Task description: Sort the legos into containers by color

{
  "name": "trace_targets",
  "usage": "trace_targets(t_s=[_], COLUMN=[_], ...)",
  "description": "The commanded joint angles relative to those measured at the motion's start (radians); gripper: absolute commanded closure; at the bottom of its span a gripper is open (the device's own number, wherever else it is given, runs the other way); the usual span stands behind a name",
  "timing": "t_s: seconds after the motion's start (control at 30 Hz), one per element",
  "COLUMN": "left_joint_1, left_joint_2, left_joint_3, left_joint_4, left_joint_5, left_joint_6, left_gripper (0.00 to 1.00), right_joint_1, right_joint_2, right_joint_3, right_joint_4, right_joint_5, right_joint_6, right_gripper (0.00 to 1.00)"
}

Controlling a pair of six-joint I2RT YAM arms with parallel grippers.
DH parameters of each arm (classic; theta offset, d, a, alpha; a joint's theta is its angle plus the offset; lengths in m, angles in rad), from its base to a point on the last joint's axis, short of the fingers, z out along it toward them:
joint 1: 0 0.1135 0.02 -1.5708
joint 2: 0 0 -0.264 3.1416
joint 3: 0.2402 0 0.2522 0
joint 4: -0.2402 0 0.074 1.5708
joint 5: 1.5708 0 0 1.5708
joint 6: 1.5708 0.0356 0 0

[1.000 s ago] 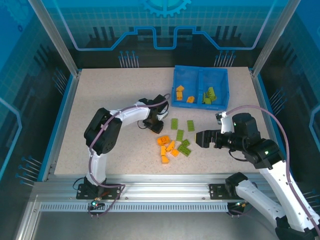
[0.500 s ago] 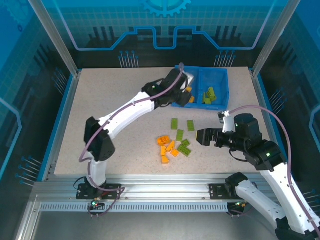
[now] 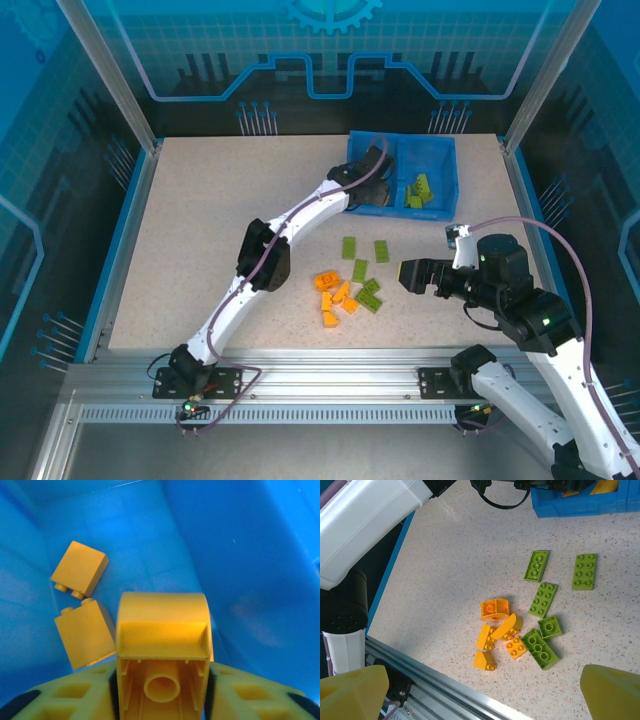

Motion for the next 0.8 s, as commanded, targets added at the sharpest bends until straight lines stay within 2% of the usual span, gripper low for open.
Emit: trace_targets(t_s=[0.0, 0.13, 0.3, 0.47, 0.57, 0.67, 0.77], left_joint_1=[-0.006, -0.018, -0.055, -0.155, -0.238, -0.316, -0.373], left_joint_2=[-0.058, -0.134, -0.332, -0.742, -0.979, -1.187, -1.358], left_joint_3=[0.052, 0.015, -0.113, -0.585, -0.842, -1.051, -1.21], left_joint_4=[0.022, 0.032, 0.041, 0.258, 0.343, 0.342, 0.263], left_joint_5=[0.002, 0.009, 0.034, 0.049, 0.061, 0.099, 0.135], left_joint_6=[-0.012, 0.004, 0.016, 0.083, 0.18, 0.315, 0.429], left_gripper=[0.47, 0.44, 0.49, 0.5, 0.5, 0.47, 0.44], right_joint_1=[0.012, 0.013, 0.013, 0.013, 0.017, 0.026, 0.038], right_joint_2=[-0.01, -0.003, 0.009, 0.066, 0.139, 0.233, 0.359], right_joint_3=[0.017, 0.01, -0.017, -0.068, -0.089, -0.117, -0.114], right_joint_4=[-0.021, -0.017, 0.0, 0.025, 0.062, 0.122, 0.177], right_joint_5=[0.01, 0.013, 0.038, 0.116, 0.136, 0.158, 0.192], right_joint_6=[0.008, 0.011, 0.003, -0.028, -0.05, -0.074, -0.102], right_gripper=[0.0, 0.0, 0.0, 0.0, 0.01, 0.01, 0.04])
